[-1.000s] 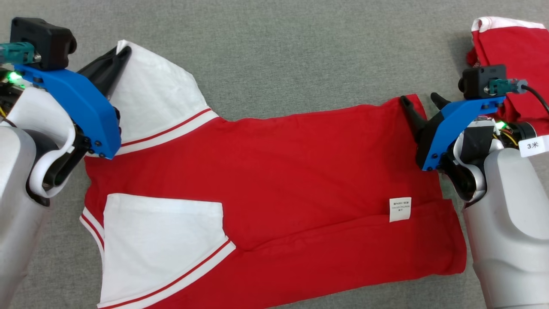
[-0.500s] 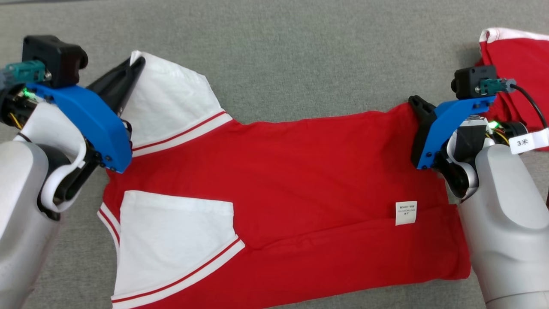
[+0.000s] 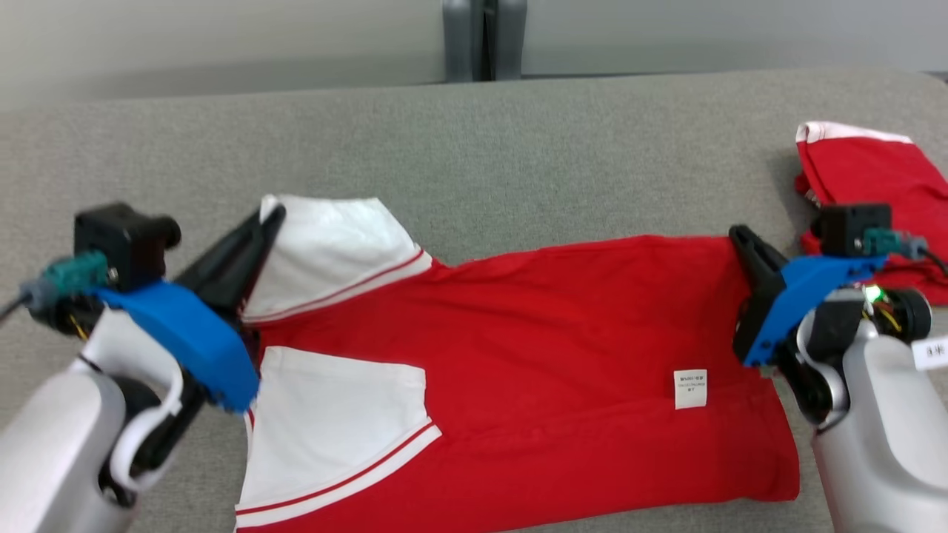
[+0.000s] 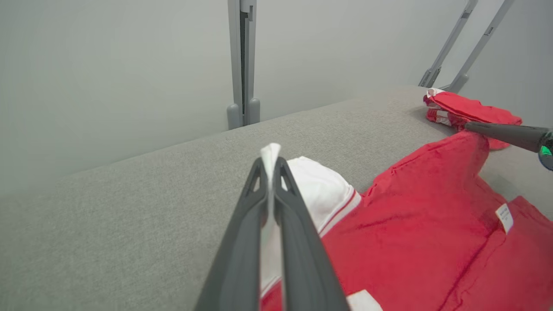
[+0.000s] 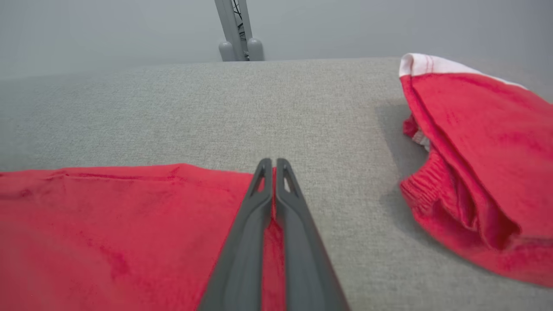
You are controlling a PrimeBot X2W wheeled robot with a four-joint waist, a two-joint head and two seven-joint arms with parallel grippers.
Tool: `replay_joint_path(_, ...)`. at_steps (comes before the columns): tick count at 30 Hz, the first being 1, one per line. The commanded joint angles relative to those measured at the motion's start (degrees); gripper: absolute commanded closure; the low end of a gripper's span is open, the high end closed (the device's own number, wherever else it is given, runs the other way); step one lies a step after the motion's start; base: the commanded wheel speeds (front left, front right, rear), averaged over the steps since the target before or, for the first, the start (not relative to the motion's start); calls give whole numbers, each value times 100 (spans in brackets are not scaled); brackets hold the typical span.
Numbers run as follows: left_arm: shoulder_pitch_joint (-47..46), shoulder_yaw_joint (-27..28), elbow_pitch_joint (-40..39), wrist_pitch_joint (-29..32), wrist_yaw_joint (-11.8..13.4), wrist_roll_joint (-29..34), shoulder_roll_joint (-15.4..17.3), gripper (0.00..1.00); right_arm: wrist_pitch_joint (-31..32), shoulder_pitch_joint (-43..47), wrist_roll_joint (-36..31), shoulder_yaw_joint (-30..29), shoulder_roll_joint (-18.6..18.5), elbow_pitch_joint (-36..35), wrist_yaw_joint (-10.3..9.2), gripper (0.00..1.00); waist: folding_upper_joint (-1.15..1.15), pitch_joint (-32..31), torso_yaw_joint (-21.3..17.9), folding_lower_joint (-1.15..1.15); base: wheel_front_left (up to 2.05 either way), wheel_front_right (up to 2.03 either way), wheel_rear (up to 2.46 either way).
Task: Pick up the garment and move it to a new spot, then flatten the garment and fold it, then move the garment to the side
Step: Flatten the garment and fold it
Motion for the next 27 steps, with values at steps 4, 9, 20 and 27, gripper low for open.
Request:
replay_joint_path(4,769,25,-497,-254,243,-32,115,100,-39,657,82,-178,-22,-460,0,100,0,-285,11,1,0,0,0)
replay_joint_path(9,1826,44,-956,-634,597,-138,154,100,24,1426,50,-446,84,-1028,0,100,0,-483,109,1,0,0,0)
replay_joint_path(20,2771,-317,-19,-1282,589,-262,-379,100,74,2438,-42,-744,410,-1499,0,100,0,-728,235,1,0,0,0)
replay_joint_path(27,2998,-107,472,-1790,652,-419,-567,0,-145,2768,-51,-829,488,-1669,0,0,0,-755,204,1,0,0,0)
